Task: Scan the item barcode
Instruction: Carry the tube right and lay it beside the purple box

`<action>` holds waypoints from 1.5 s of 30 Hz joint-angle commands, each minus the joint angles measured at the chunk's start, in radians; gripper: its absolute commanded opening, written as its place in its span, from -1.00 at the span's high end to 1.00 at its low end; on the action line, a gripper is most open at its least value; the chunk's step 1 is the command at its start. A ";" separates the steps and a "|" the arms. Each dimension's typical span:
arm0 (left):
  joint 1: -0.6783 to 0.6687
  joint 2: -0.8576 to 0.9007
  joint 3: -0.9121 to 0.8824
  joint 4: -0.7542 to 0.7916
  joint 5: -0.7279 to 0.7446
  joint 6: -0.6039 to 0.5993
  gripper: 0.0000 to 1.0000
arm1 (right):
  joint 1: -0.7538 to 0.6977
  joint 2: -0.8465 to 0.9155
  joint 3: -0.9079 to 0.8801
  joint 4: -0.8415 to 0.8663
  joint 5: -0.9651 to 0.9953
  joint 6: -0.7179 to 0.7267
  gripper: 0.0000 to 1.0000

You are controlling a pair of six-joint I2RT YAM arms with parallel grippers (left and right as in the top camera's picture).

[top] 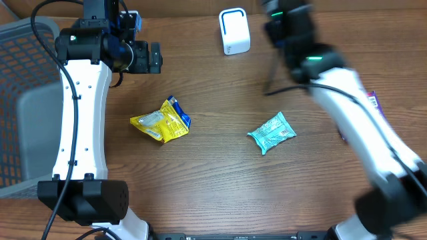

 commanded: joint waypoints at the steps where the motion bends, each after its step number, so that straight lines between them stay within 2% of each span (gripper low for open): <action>1: -0.002 0.011 -0.003 0.000 -0.003 0.023 -0.99 | -0.141 -0.045 0.015 -0.106 -0.282 0.415 0.93; 5: -0.002 0.011 -0.003 0.001 -0.003 0.023 -0.99 | -0.330 -0.031 0.009 -0.269 -0.491 0.621 0.93; 9: -0.002 0.011 -0.003 0.001 -0.003 0.023 -0.99 | -0.481 0.016 -0.040 -0.312 -0.657 0.702 0.93; 12: -0.002 0.011 -0.003 0.000 -0.003 0.023 -0.99 | -0.563 0.056 -0.104 -0.299 -0.712 0.753 0.93; 16: -0.002 0.011 -0.003 0.001 -0.003 0.023 -0.99 | -0.626 0.092 -0.200 -0.225 -0.715 0.791 0.93; 23: -0.002 0.011 -0.003 0.001 -0.003 0.023 -0.99 | -0.692 0.097 -0.425 0.074 -0.699 0.900 0.93; 27: -0.002 0.011 -0.003 0.001 -0.003 0.023 -0.99 | -0.695 0.097 -0.500 0.176 -0.591 0.925 0.93; 32: -0.002 0.011 -0.003 0.001 -0.003 0.023 -0.99 | -0.695 0.097 -0.517 0.200 -0.451 0.924 0.93; 33: -0.002 0.011 -0.003 0.001 -0.003 0.023 -0.99 | -0.695 0.097 -0.517 0.208 -0.448 0.921 0.88; 35: -0.002 0.011 -0.003 0.001 -0.003 0.023 -0.99 | -0.695 0.097 -0.517 0.216 -0.451 0.916 0.62; 36: -0.002 0.011 -0.003 0.001 -0.003 0.023 -0.99 | -0.695 0.097 -0.517 0.215 -0.460 0.916 0.56; 41: -0.002 0.011 -0.003 0.001 -0.003 0.023 -0.99 | -0.694 0.095 -0.515 0.171 -0.598 0.822 0.39; 45: -0.002 0.011 -0.003 0.001 -0.003 0.023 -0.99 | -0.694 0.061 -0.498 0.112 -0.612 0.802 0.20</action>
